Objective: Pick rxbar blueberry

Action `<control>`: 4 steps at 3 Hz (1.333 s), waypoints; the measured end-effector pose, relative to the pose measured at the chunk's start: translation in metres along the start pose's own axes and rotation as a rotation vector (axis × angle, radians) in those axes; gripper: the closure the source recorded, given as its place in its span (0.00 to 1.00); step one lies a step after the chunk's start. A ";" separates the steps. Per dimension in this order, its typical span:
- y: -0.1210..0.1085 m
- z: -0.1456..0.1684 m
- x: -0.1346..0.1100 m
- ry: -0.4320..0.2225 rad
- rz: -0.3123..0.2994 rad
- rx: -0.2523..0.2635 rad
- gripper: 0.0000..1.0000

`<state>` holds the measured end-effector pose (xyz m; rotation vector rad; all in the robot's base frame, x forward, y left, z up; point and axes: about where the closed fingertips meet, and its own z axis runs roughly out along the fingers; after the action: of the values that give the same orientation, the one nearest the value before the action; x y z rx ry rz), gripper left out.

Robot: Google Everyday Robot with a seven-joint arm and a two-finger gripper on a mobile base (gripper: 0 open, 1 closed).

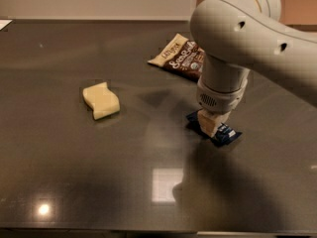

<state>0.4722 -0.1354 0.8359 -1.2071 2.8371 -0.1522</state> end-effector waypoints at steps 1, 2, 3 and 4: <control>0.005 -0.015 -0.003 -0.031 -0.035 -0.007 1.00; 0.008 -0.033 -0.007 -0.047 -0.075 -0.007 1.00; 0.009 -0.051 -0.011 -0.069 -0.109 -0.006 1.00; 0.017 -0.074 -0.017 -0.092 -0.164 0.006 1.00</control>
Offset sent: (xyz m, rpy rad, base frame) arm -0.0053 0.0209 0.0562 0.0388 -0.0236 0.1333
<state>0.4651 -0.1067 0.9075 -1.4071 2.6563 -0.1089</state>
